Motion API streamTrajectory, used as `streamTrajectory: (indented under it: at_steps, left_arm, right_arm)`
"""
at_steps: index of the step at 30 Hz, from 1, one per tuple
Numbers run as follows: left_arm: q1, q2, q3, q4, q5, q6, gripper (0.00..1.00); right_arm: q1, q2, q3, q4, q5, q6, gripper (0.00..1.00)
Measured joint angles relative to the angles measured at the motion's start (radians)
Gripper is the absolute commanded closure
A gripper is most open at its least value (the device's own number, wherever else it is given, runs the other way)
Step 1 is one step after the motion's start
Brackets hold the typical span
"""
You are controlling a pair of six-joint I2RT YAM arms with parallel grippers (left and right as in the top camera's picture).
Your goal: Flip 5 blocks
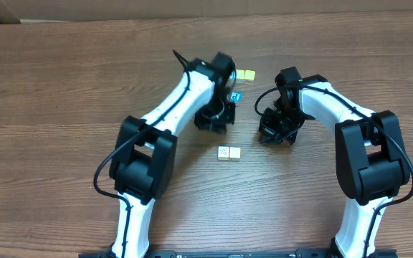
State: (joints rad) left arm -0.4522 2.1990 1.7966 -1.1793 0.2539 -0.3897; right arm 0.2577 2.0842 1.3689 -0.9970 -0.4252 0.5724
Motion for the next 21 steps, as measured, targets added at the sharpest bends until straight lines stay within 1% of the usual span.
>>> streamTrajectory:
  at_steps: [2, 5, 9, 13, 17, 21]
  left_arm:
    - [0.021, 0.000, 0.025, -0.016, -0.002, 0.000, 0.96]
    - [0.042, 0.000, 0.032, -0.080, -0.025, 0.000, 0.96]
    - [0.029, 0.000, 0.020, -0.145, -0.068, 0.000, 0.96]
    - [-0.008, 0.000, -0.030, -0.144, -0.087, 0.000, 0.96]
    - [-0.043, 0.000, -0.094, -0.110, -0.091, -0.001, 0.96]
    - [-0.057, 0.000, -0.117, -0.103, -0.090, -0.009, 0.96]
  right_arm:
    - [0.000, 0.000, 0.000, -0.002, 0.001, 0.000, 0.92]
    - [0.000, 0.000, 0.000, -0.006, 0.004, -0.001, 0.92]
    - [0.000, 0.000, 0.001, -0.006, 0.006, 0.000, 0.92]
    - [0.005, 0.000, 0.002, -0.006, 0.010, 0.000, 0.92]
    - [0.006, 0.000, 0.002, -0.007, 0.011, 0.000, 0.92]
    - [0.006, -0.001, 0.002, -0.007, 0.011, 0.000, 0.92]
